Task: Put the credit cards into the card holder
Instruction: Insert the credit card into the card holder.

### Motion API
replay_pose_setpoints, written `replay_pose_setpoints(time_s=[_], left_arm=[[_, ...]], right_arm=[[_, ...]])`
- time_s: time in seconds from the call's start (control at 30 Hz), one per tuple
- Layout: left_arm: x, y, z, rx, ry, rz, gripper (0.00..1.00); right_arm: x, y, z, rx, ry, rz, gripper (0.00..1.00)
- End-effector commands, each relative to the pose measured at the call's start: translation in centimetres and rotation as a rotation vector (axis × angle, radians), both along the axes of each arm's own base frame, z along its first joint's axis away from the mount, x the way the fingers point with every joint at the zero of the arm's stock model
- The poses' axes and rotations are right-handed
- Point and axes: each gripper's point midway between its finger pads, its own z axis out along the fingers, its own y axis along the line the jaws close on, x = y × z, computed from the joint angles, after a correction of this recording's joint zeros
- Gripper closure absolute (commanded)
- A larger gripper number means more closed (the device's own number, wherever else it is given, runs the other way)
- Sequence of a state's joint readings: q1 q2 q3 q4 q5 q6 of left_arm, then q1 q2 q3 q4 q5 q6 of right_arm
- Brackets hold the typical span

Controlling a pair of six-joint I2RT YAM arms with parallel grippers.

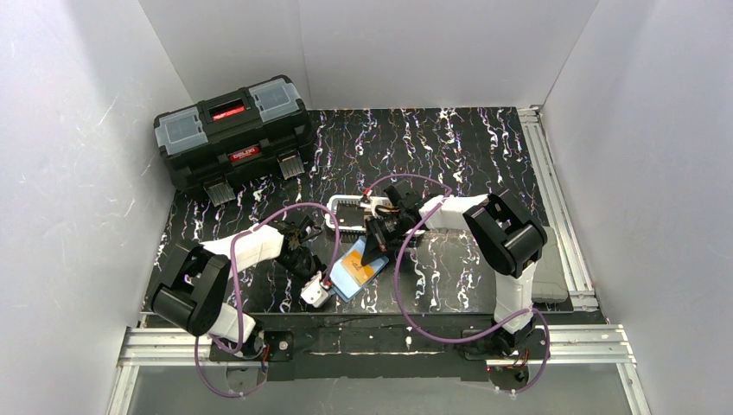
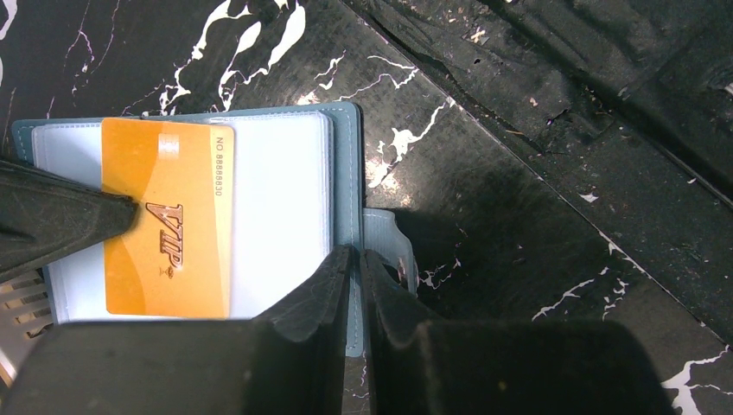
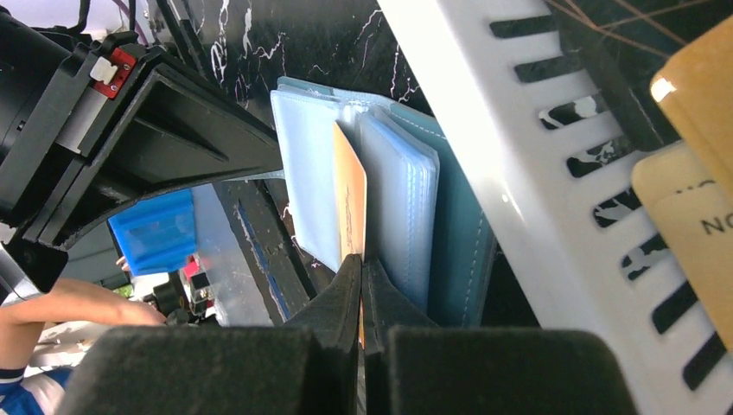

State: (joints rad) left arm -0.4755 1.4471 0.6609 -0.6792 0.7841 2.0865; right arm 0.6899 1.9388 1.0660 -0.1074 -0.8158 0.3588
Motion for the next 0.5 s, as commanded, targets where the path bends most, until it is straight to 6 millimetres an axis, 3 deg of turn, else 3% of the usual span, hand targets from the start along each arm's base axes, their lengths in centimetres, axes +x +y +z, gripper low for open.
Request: replay_pose_setpoints(time_s=[0.0,0.47], left_arm=[[-0.73,-0.14,0.01,-0.055,-0.105,-0.166,0.92],[-0.71,-0.19,0.00,-0.053,-0.107,-0.170,0.94]], right_arm=[[-0.26,-0.39,-0.57,-0.033,-0.009,0.019,0.99],[-0.11,-0.51,-0.67,-0.039,-0.011,0.031,0.99]])
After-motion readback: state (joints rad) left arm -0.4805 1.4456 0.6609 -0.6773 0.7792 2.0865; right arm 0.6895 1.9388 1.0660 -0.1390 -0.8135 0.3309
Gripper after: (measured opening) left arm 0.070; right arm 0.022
